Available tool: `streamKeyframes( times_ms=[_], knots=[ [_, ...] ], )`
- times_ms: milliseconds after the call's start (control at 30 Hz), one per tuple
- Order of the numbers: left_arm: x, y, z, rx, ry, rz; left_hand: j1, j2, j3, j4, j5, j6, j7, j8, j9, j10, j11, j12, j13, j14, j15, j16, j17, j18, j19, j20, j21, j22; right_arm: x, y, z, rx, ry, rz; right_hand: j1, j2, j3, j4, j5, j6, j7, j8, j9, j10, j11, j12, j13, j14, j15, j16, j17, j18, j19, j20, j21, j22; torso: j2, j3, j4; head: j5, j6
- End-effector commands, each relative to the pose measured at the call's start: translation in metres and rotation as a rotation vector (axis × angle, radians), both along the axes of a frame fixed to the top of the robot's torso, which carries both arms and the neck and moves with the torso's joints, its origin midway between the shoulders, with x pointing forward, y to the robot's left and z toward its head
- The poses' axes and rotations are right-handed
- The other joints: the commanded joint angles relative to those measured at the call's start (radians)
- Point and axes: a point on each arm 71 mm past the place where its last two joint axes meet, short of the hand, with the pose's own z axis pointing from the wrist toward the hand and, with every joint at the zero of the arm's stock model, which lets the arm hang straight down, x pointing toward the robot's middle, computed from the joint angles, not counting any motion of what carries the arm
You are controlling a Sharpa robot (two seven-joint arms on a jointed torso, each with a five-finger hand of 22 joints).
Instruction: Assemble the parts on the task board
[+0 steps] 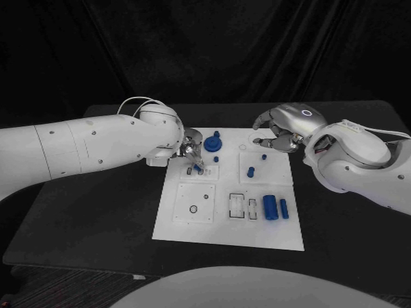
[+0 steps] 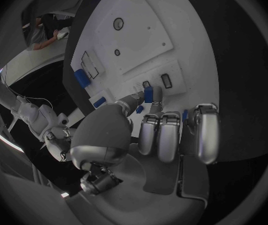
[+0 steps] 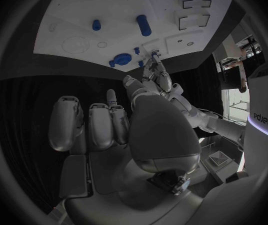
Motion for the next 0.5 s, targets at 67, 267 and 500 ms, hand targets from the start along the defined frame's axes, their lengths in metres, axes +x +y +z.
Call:
streamKeyframes(
  times_ms=[67, 267, 500],
  knots=[
    [-0.0014, -0.0044, -0.0005, -0.019, -0.009, -0.007, -0.011, -0.001, 0.011, -0.006, -0.003, 0.035, -0.031, -0.003, 0.001, 0.105, -0.009, 0.004, 0.263, 0.104, -0.006, 0.003, 0.263, -0.015, 0.023, -0.004, -0.003, 0.211, 0.0002, -0.0010, -0.0013, -0.008, 0.005, -0.016, 0.004, 0.006, 0.000, 0.008, 0.005, 0.006, -0.002, 0.004, -0.001, -0.001, 0.004, -0.004, -0.001, 0.036, 0.007, 0.000, 0.000, 0.011, -0.002, 0.006, -0.006, 0.175, 0.000, 0.0002, -0.0003, 0.002, 0.000],
    [-0.0033, -0.0056, -0.0022, -0.019, -0.003, -0.012, -0.015, 0.000, 0.010, -0.004, -0.004, 0.038, -0.032, -0.003, 0.003, 0.105, -0.009, 0.004, 0.263, 0.104, -0.006, 0.003, 0.263, -0.015, 0.024, -0.004, -0.003, 0.211, 0.0004, -0.0014, -0.0017, -0.011, 0.007, -0.019, 0.005, 0.007, 0.000, 0.009, 0.007, 0.007, -0.001, 0.004, -0.002, 0.000, 0.005, -0.004, -0.001, 0.036, 0.008, 0.000, 0.001, 0.011, -0.002, 0.007, -0.006, 0.175, 0.000, 0.0000, 0.0003, 0.002, 0.000],
    [-0.0045, -0.0060, -0.0040, -0.018, 0.003, -0.015, -0.019, 0.001, 0.009, -0.002, -0.004, 0.040, -0.032, -0.003, 0.004, 0.105, -0.009, 0.004, 0.263, 0.104, -0.006, 0.003, 0.263, -0.015, 0.024, -0.004, -0.002, 0.212, 0.0006, -0.0016, -0.0026, -0.013, 0.010, -0.020, 0.006, 0.008, 0.001, 0.009, 0.008, 0.008, -0.001, 0.004, -0.002, 0.000, 0.005, -0.004, -0.001, 0.036, 0.008, 0.000, 0.001, 0.011, -0.002, 0.007, -0.006, 0.175, -0.001, 0.0003, 0.0000, 0.001, 0.000]
  ],
)
